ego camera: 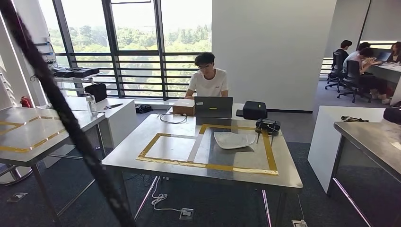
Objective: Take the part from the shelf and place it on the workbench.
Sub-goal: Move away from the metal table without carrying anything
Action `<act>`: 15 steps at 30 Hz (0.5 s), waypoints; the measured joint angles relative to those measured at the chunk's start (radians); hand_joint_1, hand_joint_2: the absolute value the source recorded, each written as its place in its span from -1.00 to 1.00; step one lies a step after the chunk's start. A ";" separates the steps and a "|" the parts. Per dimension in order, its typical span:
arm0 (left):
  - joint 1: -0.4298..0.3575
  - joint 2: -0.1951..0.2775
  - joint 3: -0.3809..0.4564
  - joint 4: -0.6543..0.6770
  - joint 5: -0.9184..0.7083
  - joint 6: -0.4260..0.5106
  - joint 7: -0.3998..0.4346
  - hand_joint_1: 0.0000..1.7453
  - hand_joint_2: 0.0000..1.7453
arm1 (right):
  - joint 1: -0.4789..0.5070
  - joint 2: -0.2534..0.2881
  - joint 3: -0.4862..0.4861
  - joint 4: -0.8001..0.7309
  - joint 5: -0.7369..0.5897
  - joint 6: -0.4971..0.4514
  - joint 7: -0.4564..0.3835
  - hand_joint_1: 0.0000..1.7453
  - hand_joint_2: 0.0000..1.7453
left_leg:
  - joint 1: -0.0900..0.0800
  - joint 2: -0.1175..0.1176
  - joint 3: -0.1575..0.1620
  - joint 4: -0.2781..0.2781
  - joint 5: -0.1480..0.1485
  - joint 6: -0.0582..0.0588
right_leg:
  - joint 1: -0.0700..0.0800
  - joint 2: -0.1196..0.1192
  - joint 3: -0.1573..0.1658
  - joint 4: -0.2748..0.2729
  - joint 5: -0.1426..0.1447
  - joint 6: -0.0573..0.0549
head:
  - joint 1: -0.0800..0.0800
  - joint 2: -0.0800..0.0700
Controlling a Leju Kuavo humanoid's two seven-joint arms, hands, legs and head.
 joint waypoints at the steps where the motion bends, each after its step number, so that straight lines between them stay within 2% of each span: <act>1: 0.001 0.000 -0.004 0.000 0.001 0.003 0.001 -1.00 1.00 | 0.005 0.001 0.003 -0.001 0.004 -0.001 -0.002 -1.00 1.00 | 0.000 0.000 0.000 0.000 -0.001 -0.001 | 0.000 0.000 0.000 0.000 0.000 0.000 | 0.000 0.000; 5: 0.008 0.005 -0.056 -0.007 0.036 0.007 0.023 -1.00 1.00 | 0.027 0.009 0.037 0.029 0.002 0.001 0.003 -1.00 1.00 | 0.001 0.000 -0.001 0.000 -0.002 -0.003 | 0.000 0.000 -0.001 0.000 -0.001 0.000 | 0.000 0.000; 15: 0.046 0.016 -0.257 -0.034 0.193 -0.032 0.114 -1.00 1.00 | 0.051 0.039 0.119 0.190 -0.077 0.018 0.052 -1.00 1.00 | 0.000 -0.001 -0.003 0.001 -0.002 -0.003 | -0.003 0.000 -0.002 0.000 -0.001 0.000 | 0.000 0.000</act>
